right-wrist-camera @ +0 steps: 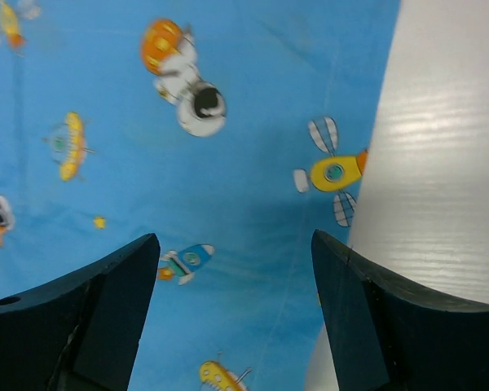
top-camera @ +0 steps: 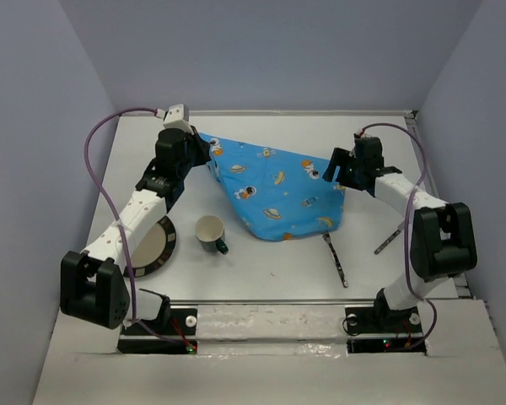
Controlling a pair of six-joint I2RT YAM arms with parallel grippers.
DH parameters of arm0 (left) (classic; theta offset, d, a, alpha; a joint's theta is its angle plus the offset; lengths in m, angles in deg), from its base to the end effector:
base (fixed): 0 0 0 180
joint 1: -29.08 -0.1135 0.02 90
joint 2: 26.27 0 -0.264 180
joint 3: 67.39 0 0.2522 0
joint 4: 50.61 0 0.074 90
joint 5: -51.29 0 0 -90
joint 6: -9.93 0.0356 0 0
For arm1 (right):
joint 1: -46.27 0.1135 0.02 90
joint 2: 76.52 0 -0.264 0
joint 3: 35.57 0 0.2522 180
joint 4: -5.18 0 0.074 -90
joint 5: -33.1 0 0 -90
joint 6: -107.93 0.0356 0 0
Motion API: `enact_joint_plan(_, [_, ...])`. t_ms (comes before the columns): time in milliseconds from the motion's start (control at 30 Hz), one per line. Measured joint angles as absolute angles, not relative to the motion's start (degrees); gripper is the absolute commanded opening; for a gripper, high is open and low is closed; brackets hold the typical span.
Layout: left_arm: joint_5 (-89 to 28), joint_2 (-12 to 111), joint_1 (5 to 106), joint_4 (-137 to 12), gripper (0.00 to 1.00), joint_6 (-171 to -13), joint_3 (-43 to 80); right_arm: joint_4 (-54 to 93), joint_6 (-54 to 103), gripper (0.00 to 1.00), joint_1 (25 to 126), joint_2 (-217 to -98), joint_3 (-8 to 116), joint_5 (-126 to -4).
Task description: Set the dinner table for one person
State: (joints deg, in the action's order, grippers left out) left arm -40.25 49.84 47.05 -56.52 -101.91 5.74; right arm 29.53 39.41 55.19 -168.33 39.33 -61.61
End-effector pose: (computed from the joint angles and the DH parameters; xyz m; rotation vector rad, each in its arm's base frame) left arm 0.3016 -0.0968 0.3397 -0.0792 1.7489 -0.4879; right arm 0.3472 0.0575 0.2318 0.2104 2.3061 0.3669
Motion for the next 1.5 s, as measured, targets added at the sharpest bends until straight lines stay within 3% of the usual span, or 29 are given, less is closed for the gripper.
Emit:
enact_joint_plan(67, [-40.0,49.7,47.1,-56.3,0.0,-102.0,5.6,29.3,40.0,0.88,54.4,-170.9,37.7,-61.5])
enact_joint_plan(167, [-39.6,49.6,47.1,-55.8,0.0,-102.0,4.8,29.7,40.3,0.86,53.3,-175.2,36.9,-60.3])
enact_joint_plan(300, [-39.3,49.6,47.1,-55.6,0.0,-102.0,4.1,29.2,40.3,0.79,52.9,-177.9,38.2,-57.5])
enact_joint_plan(367, [-39.1,49.6,47.1,-55.5,0.0,-102.0,4.1,29.0,40.3,0.7,52.9,-179.6,39.7,-56.7])
enact_joint_plan(433, [-38.4,49.6,47.1,-55.1,0.0,-102.0,4.1,29.2,40.3,0.56,52.9,-181.2,41.6,-56.6])
enact_joint_plan(467, [-37.9,49.6,47.1,-54.8,0.0,-102.1,4.1,29.2,40.4,0.39,52.9,-182.4,43.1,-56.6])
enact_joint_plan(533, [-37.4,49.6,47.3,-54.5,0.0,-102.2,4.0,28.7,40.2,0.19,52.9,-184.9,45.7,-56.8])
enact_joint_plan(567, [-37.2,49.6,47.3,-54.3,0.0,-102.3,4.0,28.7,40.3,0.05,52.9,-186.5,47.4,-57.1])
enact_joint_plan(600, [-37.1,49.6,47.4,-54.2,0.0,-102.2,4.0,28.5,40.6,0.0,52.8,-187.9,48.8,-57.5])
enact_joint_plan(867, [-36.8,49.5,47.3,-52.8,0.0,-102.3,3.3,28.1,41.5,0.0,52.6,-187.8,52.1,-58.8])
enact_joint_plan(1067, [-36.3,48.4,46.6,-51.9,0.0,-102.7,2.2,26.9,40.8,0.0,53.5,-164.7,50.2,-60.6])
enact_joint_plan(1200, [-36.4,47.8,46.6,-51.1,0.0,-103.1,2.1,24.9,40.0,0.0,53.9,-156.6,54.0,-61.9])
enact_joint_plan(1300, [-36.5,46.9,46.6,-50.4,0.0,-103.1,1.4,23.6,39.1,0.0,53.9,-157.7,56.9,-61.7])
enact_joint_plan(1500, [-36.8,46.4,46.6,-50.2,0.0,-103.1,1.1,24.7,38.8,0.0,53.1,-171.9,58.5,-61.4])
